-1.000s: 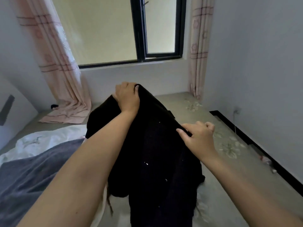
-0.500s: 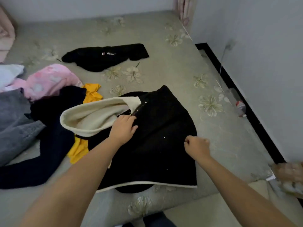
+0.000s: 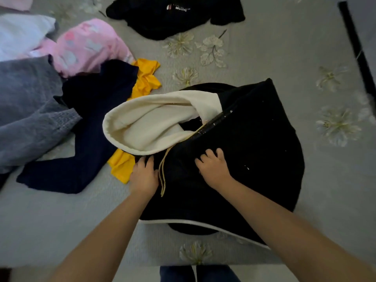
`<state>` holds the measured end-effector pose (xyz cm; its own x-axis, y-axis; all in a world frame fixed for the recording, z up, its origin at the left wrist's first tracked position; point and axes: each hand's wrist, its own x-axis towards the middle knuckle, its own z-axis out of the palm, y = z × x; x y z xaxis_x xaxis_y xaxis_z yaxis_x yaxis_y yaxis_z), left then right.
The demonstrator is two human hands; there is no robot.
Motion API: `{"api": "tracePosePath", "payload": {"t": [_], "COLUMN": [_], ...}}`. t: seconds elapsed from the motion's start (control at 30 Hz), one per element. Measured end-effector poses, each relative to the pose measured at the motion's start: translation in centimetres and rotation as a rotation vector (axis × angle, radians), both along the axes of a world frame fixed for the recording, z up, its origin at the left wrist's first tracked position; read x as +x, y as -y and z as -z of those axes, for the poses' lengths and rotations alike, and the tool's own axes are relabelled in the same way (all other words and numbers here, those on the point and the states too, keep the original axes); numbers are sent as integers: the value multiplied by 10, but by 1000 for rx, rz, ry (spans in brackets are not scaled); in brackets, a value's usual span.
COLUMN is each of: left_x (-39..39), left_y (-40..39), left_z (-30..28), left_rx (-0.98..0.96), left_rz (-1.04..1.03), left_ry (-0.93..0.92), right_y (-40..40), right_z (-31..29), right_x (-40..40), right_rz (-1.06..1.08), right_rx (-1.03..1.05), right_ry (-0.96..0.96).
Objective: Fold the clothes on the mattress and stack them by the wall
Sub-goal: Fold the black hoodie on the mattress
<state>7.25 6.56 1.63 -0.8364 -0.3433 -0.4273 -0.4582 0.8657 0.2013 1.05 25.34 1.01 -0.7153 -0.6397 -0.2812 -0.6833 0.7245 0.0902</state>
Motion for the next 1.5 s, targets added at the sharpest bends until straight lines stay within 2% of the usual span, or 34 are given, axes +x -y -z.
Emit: {"api": "tracePosePath", "payload": {"t": [0.2,0.3,0.43,0.53,0.6,0.67,0.77,0.83,0.93,1.0,1.07,1.17,1.27,1.37,1.5], "left_x": [-18,-55,-133,-170,-169,-153,-126,-110,-70,-36,-6,24,38,37,34], "left_y": [8,8,-11,-40,-59,-72,-73,-70,-72,-72,-67,-50,-38,-34,-31], "left_z": [-13,-33,-73,-88,-82,-70,-48,-33,-6,11,24,42,53,52,21], "left_rx": [167,156,214,202,137,87,-12,-61,-85,-72,-66,-100,-81,12,157], "left_rz": [-7,99,194,280,357,407,423,406,510,550,501,485,475,403,466], "left_ry": [-239,-280,-325,-266,-172,-85,41,80,196,277,315,279,127,-14,-42], "right_y": [-24,-86,-184,-230,-228,-213,-165,-129,-92,-84,-86,-97,-102,-101,-112], "right_z": [-9,-41,-97,-117,-120,-103,-69,-46,-12,9,25,43,53,51,19], "right_x": [-30,-71,-103,-94,-85,-79,-72,-68,-43,-17,9,33,45,49,51], "right_rz": [29,264,576,853,885,816,628,577,402,262,208,178,154,207,276], "right_rx": [-103,187,618,731,834,738,382,192,84,49,22,7,-15,-82,-108], "right_ry": [-61,54,-55,32,125,164,201,272,491,519,500,463,422,420,428]}}
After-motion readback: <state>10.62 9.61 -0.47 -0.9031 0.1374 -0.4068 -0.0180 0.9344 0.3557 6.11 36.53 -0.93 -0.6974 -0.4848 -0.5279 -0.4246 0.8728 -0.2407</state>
